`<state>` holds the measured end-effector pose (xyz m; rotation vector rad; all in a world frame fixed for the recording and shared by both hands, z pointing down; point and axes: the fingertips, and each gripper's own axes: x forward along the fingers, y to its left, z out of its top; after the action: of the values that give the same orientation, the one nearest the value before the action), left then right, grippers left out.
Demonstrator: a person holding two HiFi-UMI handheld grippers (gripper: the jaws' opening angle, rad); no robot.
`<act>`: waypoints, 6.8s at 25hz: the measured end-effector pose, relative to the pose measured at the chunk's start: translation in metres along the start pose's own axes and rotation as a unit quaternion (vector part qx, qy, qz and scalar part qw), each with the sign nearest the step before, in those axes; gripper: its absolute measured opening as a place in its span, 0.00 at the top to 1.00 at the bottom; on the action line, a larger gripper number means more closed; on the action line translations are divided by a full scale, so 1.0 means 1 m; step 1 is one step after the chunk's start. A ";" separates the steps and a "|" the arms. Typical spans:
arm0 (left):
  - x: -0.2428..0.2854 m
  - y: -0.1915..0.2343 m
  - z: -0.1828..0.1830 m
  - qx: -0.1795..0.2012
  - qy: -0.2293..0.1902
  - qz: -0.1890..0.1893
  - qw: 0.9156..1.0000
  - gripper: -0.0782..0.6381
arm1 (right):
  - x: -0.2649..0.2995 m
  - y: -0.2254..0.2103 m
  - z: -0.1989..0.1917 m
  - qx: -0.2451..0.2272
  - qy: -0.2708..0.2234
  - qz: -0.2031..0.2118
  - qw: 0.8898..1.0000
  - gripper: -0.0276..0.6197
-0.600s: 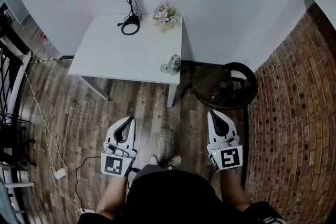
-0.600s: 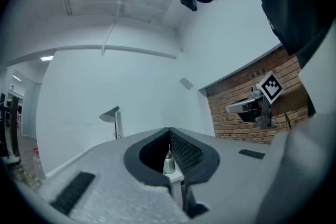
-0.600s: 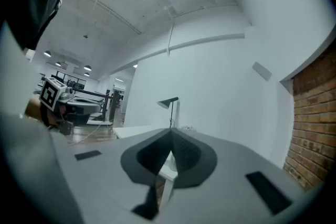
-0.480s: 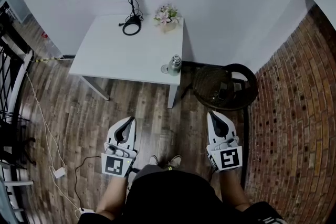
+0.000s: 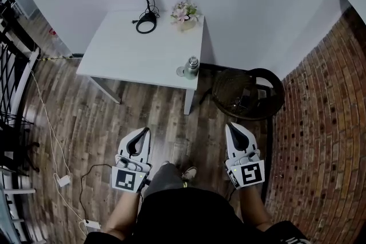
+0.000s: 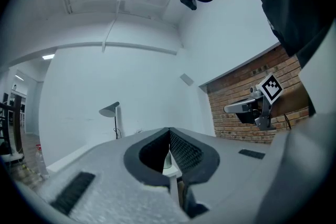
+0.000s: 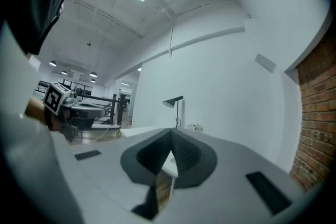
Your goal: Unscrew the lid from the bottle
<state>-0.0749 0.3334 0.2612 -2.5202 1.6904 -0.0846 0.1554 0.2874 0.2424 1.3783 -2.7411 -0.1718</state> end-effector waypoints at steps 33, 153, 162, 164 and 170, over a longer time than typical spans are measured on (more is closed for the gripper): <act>0.218 0.119 -0.044 -0.062 0.004 -0.100 0.993 0.86 | 0.196 -0.064 -0.020 -0.008 0.078 -0.044 0.996 0.94; 0.391 0.006 -0.261 -0.057 0.151 -0.237 0.958 0.37 | 0.366 -0.056 -0.197 0.071 0.109 0.063 0.989 0.48; 0.390 0.005 -0.261 -0.061 0.153 -0.237 0.958 0.37 | 0.363 -0.051 -0.202 0.035 0.123 0.112 0.985 0.54; 0.390 0.005 -0.261 -0.061 0.153 -0.236 0.958 0.37 | 0.362 -0.047 -0.202 0.023 0.125 0.171 0.977 0.54; 0.390 0.004 -0.261 -0.057 0.153 -0.239 0.957 0.37 | 0.354 -0.033 -0.200 -0.045 0.120 0.422 0.897 0.54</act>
<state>0.0421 -0.0435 0.5146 -3.0821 1.1457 -0.4489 -0.0069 -0.0296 0.4400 0.0883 -2.7743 -0.0629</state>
